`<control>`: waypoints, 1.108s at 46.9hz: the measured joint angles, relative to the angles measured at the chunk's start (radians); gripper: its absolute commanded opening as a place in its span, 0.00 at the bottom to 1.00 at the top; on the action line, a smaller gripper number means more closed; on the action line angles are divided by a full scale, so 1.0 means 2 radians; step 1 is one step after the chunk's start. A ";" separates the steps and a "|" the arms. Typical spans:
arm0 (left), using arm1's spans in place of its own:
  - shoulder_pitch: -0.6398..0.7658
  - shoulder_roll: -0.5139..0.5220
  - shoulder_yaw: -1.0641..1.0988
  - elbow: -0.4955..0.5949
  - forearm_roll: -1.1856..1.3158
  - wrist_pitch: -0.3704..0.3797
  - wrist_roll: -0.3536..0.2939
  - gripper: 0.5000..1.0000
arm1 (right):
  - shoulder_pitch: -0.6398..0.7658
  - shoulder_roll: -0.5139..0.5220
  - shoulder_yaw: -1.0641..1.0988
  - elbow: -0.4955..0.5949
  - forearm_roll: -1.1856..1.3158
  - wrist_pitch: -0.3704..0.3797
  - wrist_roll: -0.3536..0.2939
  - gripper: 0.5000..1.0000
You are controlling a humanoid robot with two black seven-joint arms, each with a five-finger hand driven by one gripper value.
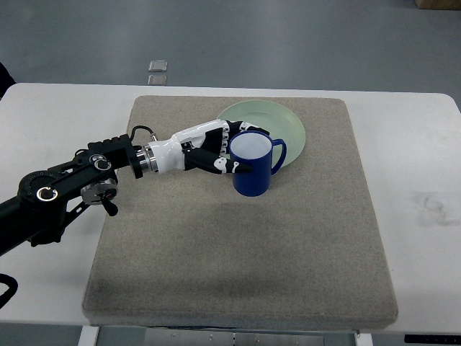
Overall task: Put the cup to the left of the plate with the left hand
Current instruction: 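Lift the blue mug and carry it past the plate, away from the robot, then lower the blue mug onto the mat beside the plate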
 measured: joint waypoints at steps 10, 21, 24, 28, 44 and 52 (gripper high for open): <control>0.000 0.027 -0.029 0.001 -0.001 0.008 0.000 0.34 | 0.000 0.000 0.000 0.000 0.000 0.000 0.000 0.86; 0.004 0.062 -0.031 0.004 -0.010 0.057 0.000 0.34 | 0.000 0.000 0.000 0.000 0.000 0.000 0.000 0.86; 0.006 0.070 -0.032 0.009 -0.014 0.072 0.000 0.34 | 0.000 0.000 0.000 0.000 0.000 0.000 0.000 0.86; 0.007 0.076 -0.034 0.014 -0.027 0.088 0.000 0.34 | 0.000 0.000 0.000 0.000 0.000 0.000 0.000 0.86; 0.009 0.075 -0.035 0.035 -0.044 0.151 -0.006 0.34 | 0.000 0.000 0.000 0.000 0.000 0.000 0.000 0.86; 0.010 0.066 -0.035 0.037 -0.044 0.189 -0.006 0.35 | 0.000 0.000 0.000 0.000 0.000 0.000 0.000 0.86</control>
